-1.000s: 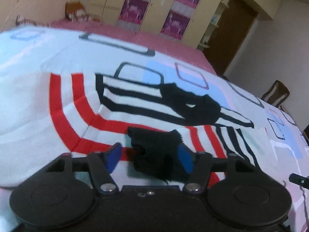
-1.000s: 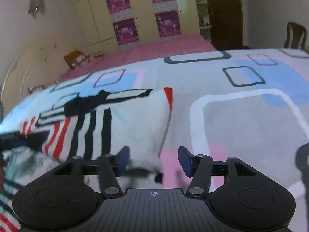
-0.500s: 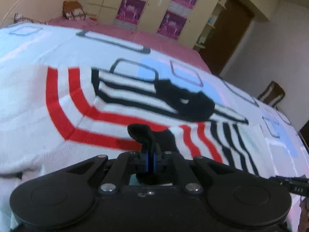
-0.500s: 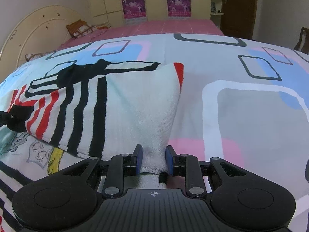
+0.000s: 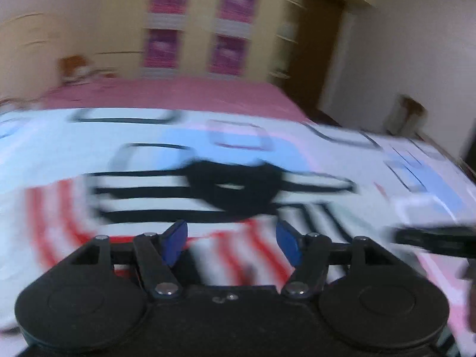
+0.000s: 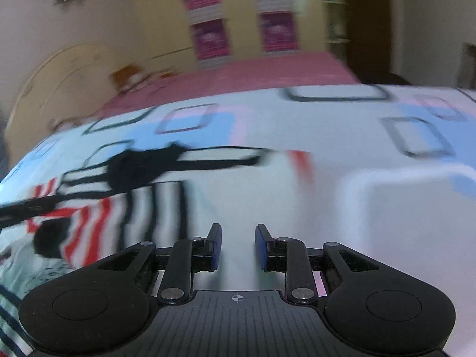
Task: Fold small clothes
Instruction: 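Lay the held sleeve across the body and open the left gripper, then move the left gripper to the black hem and grasp it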
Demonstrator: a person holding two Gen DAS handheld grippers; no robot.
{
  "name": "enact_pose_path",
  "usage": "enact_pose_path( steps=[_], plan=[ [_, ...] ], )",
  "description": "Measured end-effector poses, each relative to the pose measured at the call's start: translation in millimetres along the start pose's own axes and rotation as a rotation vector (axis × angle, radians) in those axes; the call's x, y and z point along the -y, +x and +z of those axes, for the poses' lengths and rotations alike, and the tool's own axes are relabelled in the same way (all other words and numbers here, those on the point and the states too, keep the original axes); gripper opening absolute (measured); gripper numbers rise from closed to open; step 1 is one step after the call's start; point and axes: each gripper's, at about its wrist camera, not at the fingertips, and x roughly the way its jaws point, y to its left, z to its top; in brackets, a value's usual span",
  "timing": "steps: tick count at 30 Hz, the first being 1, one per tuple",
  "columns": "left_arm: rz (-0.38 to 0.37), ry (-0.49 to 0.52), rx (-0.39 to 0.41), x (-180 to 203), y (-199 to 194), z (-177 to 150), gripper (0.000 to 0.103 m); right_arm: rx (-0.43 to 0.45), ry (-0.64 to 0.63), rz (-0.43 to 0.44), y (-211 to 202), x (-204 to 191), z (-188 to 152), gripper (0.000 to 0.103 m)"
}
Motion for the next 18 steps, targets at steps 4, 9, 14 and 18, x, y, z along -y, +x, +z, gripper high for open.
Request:
enact_pose_path(
  steps=[4,9,14,18],
  plan=[
    [-0.007,0.063,-0.092,22,44,-7,0.066,-0.079,-0.146,0.114,44,-39,4,0.026],
    [0.052,0.060,-0.118,-8,42,-14,0.064,-0.036,-0.081,-0.087,54,21,33,0.026],
    [0.051,0.075,-0.125,-3,43,-14,0.067,-0.101,0.100,-0.132,81,87,60,0.026],
    [0.061,0.080,-0.068,9,32,-3,0.068,-0.073,0.010,-0.160,69,74,64,0.026]
  ],
)
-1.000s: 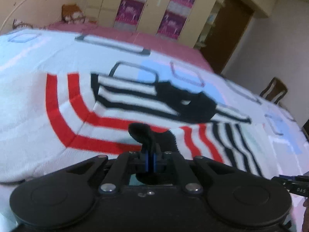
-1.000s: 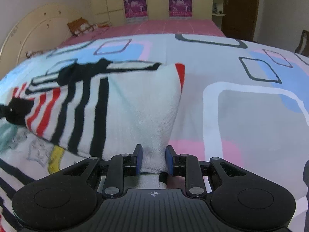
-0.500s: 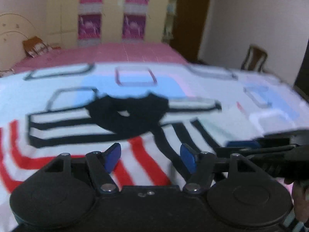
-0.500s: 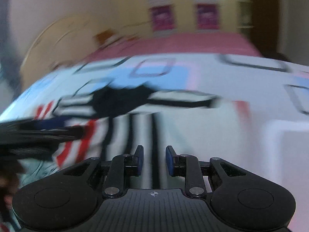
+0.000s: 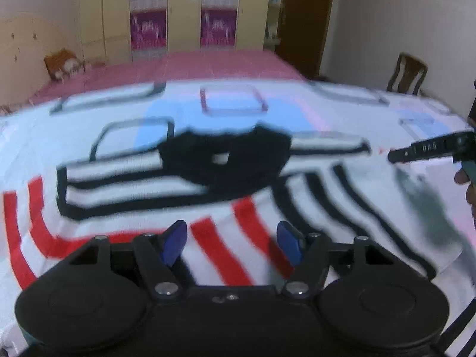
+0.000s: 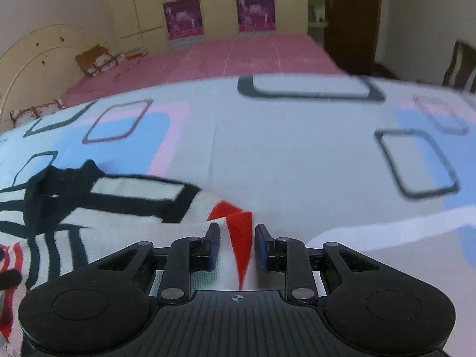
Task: Fold small clothes
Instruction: 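Move the left gripper to the black hem and grasp it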
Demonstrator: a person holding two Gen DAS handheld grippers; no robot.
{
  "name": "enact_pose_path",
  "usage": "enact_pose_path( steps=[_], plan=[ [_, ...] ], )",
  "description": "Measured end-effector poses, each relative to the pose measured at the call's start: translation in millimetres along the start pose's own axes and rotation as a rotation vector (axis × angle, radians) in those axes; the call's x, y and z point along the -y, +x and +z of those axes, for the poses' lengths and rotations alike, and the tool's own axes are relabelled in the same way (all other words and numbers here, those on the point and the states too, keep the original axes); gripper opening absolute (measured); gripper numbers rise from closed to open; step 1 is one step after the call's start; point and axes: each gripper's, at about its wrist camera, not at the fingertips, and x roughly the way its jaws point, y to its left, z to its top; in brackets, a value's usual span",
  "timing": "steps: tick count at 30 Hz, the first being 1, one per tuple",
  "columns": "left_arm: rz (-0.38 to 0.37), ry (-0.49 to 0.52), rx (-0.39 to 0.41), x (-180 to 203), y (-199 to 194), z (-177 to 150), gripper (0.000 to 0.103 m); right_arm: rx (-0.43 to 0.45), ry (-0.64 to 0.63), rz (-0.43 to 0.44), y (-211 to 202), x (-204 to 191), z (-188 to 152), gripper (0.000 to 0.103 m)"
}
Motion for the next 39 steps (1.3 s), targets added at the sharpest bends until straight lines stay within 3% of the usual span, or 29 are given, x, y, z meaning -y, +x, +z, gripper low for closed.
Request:
enact_pose_path(
  steps=[2,5,8,10,13,15,18,23,30,34,36,37,38,39],
  plan=[
    [-0.017,0.009,0.027,5,-2,3,0.072,0.039,-0.008,0.027,-13,-7,-2,0.026],
    [-0.040,0.017,-0.088,9,20,-3,0.073,-0.027,-0.091,0.017,0,-23,-19,0.025],
    [-0.014,0.042,-0.041,11,3,-5,0.069,-0.019,-0.119,-0.005,-15,-31,-21,0.026],
    [-0.017,0.029,0.018,10,-14,-10,0.069,0.014,-0.115,0.031,-36,-34,-29,0.026],
    [-0.018,0.032,-0.001,9,-18,-22,0.069,0.002,-0.117,0.054,-55,-42,-52,0.026],
    [-0.010,0.036,-0.055,8,-10,-31,0.073,-0.040,-0.107,0.070,-61,-46,-71,0.026],
    [-0.012,0.036,-0.043,5,-11,-34,0.074,-0.033,-0.147,0.018,-69,-55,-95,0.026],
    [0.030,0.041,-0.045,-1,-23,-33,0.075,-0.031,-0.184,0.018,-78,-65,-95,0.026],
    [0.009,-0.012,-0.051,-21,-29,-42,0.076,-0.052,-0.289,-0.030,-79,-77,-110,0.026],
    [0.010,-0.042,-0.049,-24,-33,-38,0.077,-0.048,-0.220,-0.033,-79,-75,-104,0.026],
    [0.049,-0.071,-0.020,-33,-46,-40,0.089,-0.032,-0.160,-0.025,-85,-74,-101,0.026],
    [0.079,-0.090,-0.011,-41,-52,-42,0.092,-0.027,-0.147,-0.023,-87,-75,-101,0.030],
    [0.106,-0.111,0.000,-49,-60,-44,0.095,-0.024,-0.137,-0.023,-90,-77,-101,0.055],
    [0.128,-0.132,0.009,-58,-69,-47,0.095,-0.016,-0.121,-0.020,-92,-78,-101,0.068]
  ],
)
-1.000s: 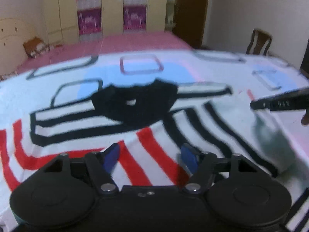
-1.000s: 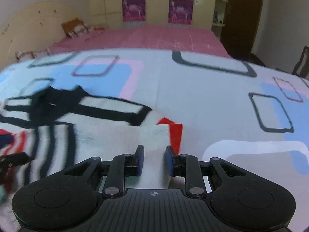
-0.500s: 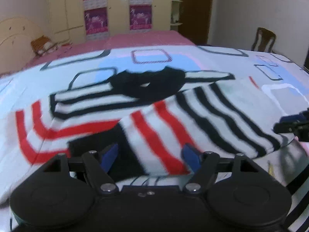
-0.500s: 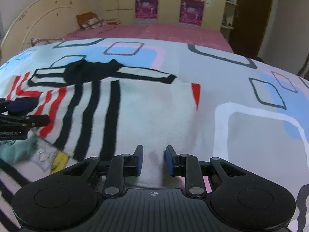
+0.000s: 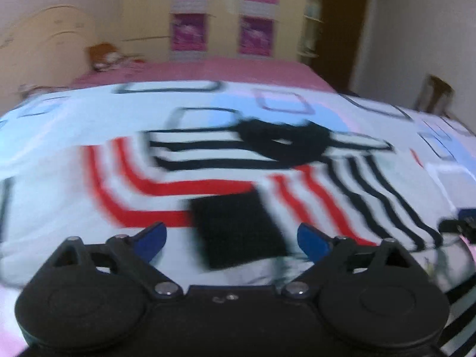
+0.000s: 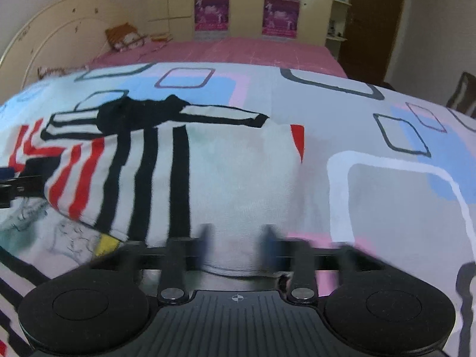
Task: Fold small clothes
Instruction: 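Move the left gripper to the black hem and grasp it, then lift the hem with the left gripper toward the collar and release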
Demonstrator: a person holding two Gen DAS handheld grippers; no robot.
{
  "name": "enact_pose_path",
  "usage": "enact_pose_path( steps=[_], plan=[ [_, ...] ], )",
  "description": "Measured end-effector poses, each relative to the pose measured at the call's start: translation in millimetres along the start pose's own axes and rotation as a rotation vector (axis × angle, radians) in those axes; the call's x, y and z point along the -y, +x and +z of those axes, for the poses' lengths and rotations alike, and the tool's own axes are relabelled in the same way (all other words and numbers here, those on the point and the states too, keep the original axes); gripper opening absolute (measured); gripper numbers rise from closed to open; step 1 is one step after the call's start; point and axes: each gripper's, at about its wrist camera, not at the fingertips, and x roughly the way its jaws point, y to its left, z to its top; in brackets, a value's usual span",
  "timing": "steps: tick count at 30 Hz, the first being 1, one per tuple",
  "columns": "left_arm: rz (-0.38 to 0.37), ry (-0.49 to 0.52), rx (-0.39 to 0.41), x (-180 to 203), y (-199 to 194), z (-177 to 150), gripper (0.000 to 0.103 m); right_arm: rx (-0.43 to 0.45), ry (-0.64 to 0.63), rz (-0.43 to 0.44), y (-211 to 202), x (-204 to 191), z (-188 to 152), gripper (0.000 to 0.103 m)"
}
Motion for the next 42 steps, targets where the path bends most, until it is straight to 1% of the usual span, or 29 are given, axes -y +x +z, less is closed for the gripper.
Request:
enact_pose_path(
  steps=[1,3,4,5,6,7,8,9,10,11,12,13,14,17,19,22,23,24,26,28,29,31,33,34,36,39,42],
  plan=[
    [0.023,-0.025,0.009,-15,-8,-2,0.094,0.015,0.015,0.011,-3,-2,0,0.074],
    [0.069,-0.085,0.040,-49,-27,-6,0.086,0.040,0.029,0.046,-9,-7,0,0.074],
    [0.104,-0.131,0.052,-70,-37,-10,0.083,0.047,0.027,0.051,-11,-12,0,0.073],
    [0.135,-0.178,0.060,-91,-46,-14,0.078,0.051,0.024,0.054,-12,-17,1,0.073],
    [0.165,-0.231,0.068,-112,-54,-17,0.076,0.053,0.023,0.061,-12,-22,2,0.073],
    [0.203,-0.289,0.072,-135,-62,-21,0.075,0.054,0.027,0.071,-12,-27,3,0.073],
    [0.259,-0.342,0.071,-159,-69,-27,0.075,0.052,0.032,0.078,-11,-32,5,0.071],
    [0.307,-0.376,0.063,-178,-73,-31,0.075,0.049,0.040,0.086,-9,-36,6,0.068],
    [0.356,-0.421,0.049,-201,-77,-36,0.074,0.042,0.049,0.094,-6,-41,7,0.059],
    [0.379,-0.463,0.044,-220,-80,-40,0.071,0.035,0.060,0.098,-4,-44,7,0.054],
    [0.388,-0.514,0.049,-238,-83,-44,0.068,0.028,0.073,0.101,-2,-48,8,0.052],
    [0.384,-0.584,0.053,-260,-86,-49,0.066,0.021,0.087,0.105,0,-53,8,0.051],
    [0.371,-0.642,0.064,-277,-88,-52,0.059,0.019,0.100,0.109,0,-57,8,0.051],
    [0.327,-0.808,0.123,-318,-92,-62,0.054,0.010,0.111,0.104,1,-72,9,0.051],
    [0.288,-0.905,0.168,-339,-92,-68,0.053,0.010,0.104,0.097,0,-81,9,0.051],
    [0.254,-1.007,0.215,-359,-85,-74,0.044,0.012,0.098,0.088,-3,-91,10,0.051],
    [0.246,-1.029,0.228,-363,-84,-75,0.037,0.014,0.097,0.086,-4,-94,11,0.051],
    [0.238,-1.048,0.236,-368,-81,-76,0.024,0.016,0.096,0.083,-5,-96,13,0.051],
    [0.232,-1.095,0.233,-381,-76,-82,0.008,0.020,0.095,0.076,-6,-98,15,0.051],
    [0.187,-1.166,0.260,-387,-76,-87,0.006,0.022,0.104,0.070,-6,-99,17,0.051],
    [0.184,-1.155,0.270,-385,-78,-83,0.006,0.023,0.111,0.068,-7,-98,18,0.051],
    [0.169,-1.097,0.291,-374,-78,-70,0.006,0.028,0.125,0.067,-8,-97,19,0.051],
    [0.132,-1.042,0.303,-358,-76,-55,0.006,0.032,0.128,0.065,-9,-96,20,0.051],
    [0.107,-1.008,0.303,-354,-71,-44,0.006,0.035,0.128,0.065,-9,-95,20,0.051],
    [0.057,-0.947,0.291,-331,-61,-24,0.006,0.041,0.135,0.061,-10,-92,21,0.051],
    [-0.042,-0.825,0.258,-277,-46,5,0.006,0.055,0.159,0.052,-13,-83,20,0.051],
    [-0.124,-0.702,0.216,-220,-32,24,0.006,0.059,0.193,0.041,-13,-71,19,0.051]
  ],
)
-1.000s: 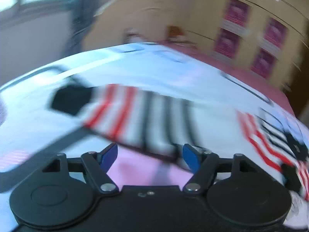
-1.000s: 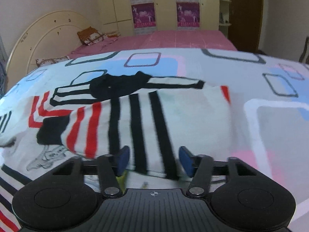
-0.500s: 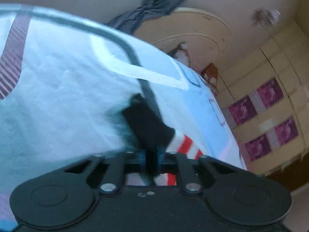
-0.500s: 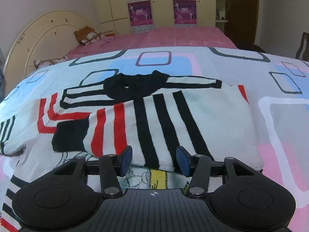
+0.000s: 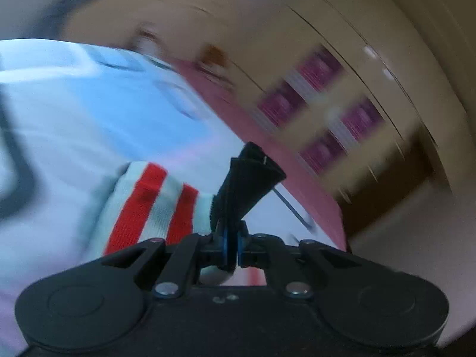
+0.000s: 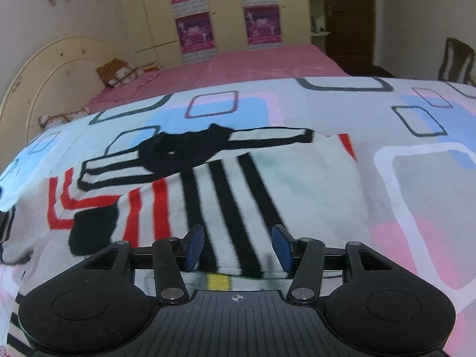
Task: Fold small clothes
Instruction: 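Lift the hem with the left gripper toward the collar and release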
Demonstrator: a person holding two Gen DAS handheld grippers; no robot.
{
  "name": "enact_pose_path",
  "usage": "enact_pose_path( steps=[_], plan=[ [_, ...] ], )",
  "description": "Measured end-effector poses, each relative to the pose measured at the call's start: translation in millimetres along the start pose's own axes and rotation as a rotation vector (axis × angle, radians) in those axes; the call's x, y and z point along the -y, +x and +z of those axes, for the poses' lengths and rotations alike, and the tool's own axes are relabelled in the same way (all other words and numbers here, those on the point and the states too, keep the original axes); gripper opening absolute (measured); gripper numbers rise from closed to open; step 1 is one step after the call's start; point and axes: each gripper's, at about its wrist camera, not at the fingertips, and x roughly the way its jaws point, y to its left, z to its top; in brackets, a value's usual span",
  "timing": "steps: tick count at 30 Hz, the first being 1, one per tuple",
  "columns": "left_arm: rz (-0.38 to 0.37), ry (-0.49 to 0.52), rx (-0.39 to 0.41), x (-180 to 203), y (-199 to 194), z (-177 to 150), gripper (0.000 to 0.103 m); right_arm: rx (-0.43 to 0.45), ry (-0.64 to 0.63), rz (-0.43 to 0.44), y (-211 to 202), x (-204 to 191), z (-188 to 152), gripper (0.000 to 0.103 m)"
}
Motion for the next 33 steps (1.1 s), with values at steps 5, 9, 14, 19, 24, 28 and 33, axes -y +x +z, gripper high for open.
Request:
enact_pose_path(
  steps=[5,9,14,19,24,28,33],
  plan=[
    [-0.055,0.225,-0.138,85,31,-58,0.006,0.015,0.046,0.005,0,19,6,0.051],
    [-0.075,0.368,-0.208,135,49,-98,0.006,0.026,0.075,0.018,-6,36,7,0.051],
    [-0.119,0.492,-0.301,178,67,-144,0.006,0.030,0.118,0.021,-16,66,7,0.051],
    [-0.110,0.610,-0.364,210,81,-185,0.006,0.043,0.159,0.006,-31,96,5,0.051],
    [-0.114,0.695,-0.424,222,96,-218,0.052,0.037,0.213,0.034,-44,122,-2,0.052],
    [-0.258,0.727,-0.439,233,85,-236,0.083,0.039,0.244,0.057,-49,130,-3,0.052],
    [-0.224,0.703,-0.351,215,53,-221,0.079,0.030,0.291,0.136,-38,126,3,0.052]
  ],
)
